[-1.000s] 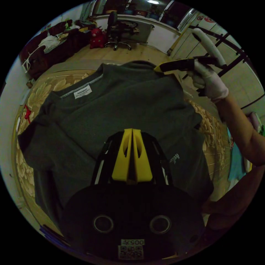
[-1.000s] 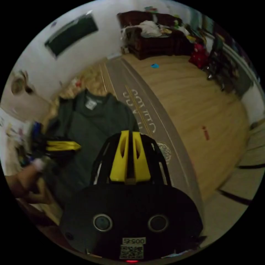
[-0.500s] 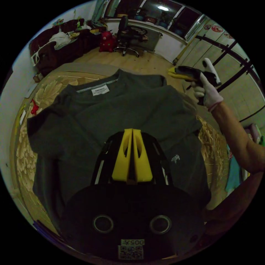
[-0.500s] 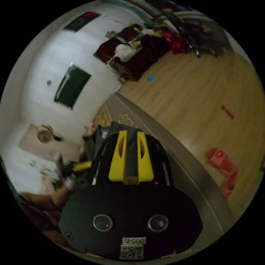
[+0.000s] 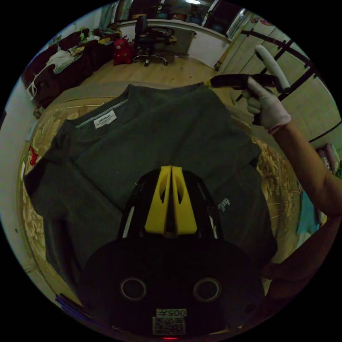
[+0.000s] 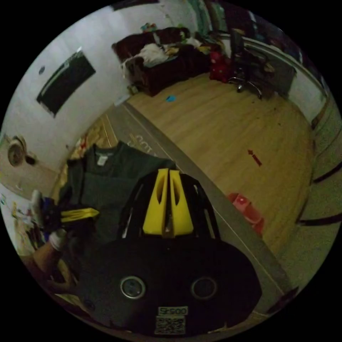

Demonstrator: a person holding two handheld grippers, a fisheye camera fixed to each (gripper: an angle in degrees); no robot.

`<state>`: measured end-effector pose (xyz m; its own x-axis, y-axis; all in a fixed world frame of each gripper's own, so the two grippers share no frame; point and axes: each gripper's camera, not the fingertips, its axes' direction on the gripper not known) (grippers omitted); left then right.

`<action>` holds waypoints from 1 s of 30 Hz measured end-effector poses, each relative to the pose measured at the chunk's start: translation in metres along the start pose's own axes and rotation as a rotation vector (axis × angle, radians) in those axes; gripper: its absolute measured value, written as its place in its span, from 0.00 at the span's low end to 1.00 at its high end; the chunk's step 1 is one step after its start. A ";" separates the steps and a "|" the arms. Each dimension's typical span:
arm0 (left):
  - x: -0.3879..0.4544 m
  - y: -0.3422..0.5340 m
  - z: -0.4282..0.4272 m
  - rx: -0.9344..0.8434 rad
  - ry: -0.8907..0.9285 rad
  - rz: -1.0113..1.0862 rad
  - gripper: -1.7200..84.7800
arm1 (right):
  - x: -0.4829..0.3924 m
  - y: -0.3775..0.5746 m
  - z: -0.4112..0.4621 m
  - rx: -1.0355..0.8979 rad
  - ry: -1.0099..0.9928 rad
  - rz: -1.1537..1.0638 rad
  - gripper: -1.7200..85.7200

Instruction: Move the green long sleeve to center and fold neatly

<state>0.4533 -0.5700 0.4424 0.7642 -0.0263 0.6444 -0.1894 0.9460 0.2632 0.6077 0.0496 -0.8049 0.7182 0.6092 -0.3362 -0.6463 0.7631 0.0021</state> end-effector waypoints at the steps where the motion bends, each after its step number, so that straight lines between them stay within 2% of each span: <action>1: -0.003 0.002 -0.002 0.009 0.009 -0.013 0.02 | 0.007 -0.001 -0.002 0.008 -0.032 0.025 0.00; 10: -0.011 0.011 -0.021 0.049 0.013 -0.056 0.02 | 0.024 0.002 0.018 -0.022 -0.134 0.079 0.03; 13: -0.013 0.016 -0.044 0.146 0.015 -0.039 0.02 | 0.010 0.026 -0.002 0.029 -0.177 -0.055 0.07; 18: -0.019 0.022 -0.042 0.106 0.057 -0.029 0.01 | -0.018 0.101 0.019 -0.221 -0.089 -0.200 0.12; 20: -0.023 0.023 -0.034 0.068 0.091 -0.039 0.01 | -0.022 0.118 0.030 -0.239 -0.063 -0.198 0.11; 21: -0.024 0.025 -0.030 0.058 0.094 -0.048 0.01 | -0.026 0.124 0.030 -0.184 -0.041 -0.220 0.07; 23: -0.027 0.029 -0.034 0.102 0.096 -0.091 0.01 | -0.028 0.122 0.036 -0.218 -0.006 -0.222 0.03; 26: -0.031 0.031 -0.041 0.109 0.133 -0.108 0.01 | -0.022 0.118 0.029 -0.170 0.058 -0.181 0.02; 30: -0.037 0.052 -0.077 0.236 -0.011 -0.103 0.01 | -0.005 0.127 0.037 -0.184 0.025 -0.080 0.01</action>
<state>0.4627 -0.4955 0.3773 0.7804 -0.1235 0.6130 -0.2505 0.8364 0.4875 0.5312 0.1517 -0.7681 0.7639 0.5412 -0.3516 -0.6255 0.7551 -0.1966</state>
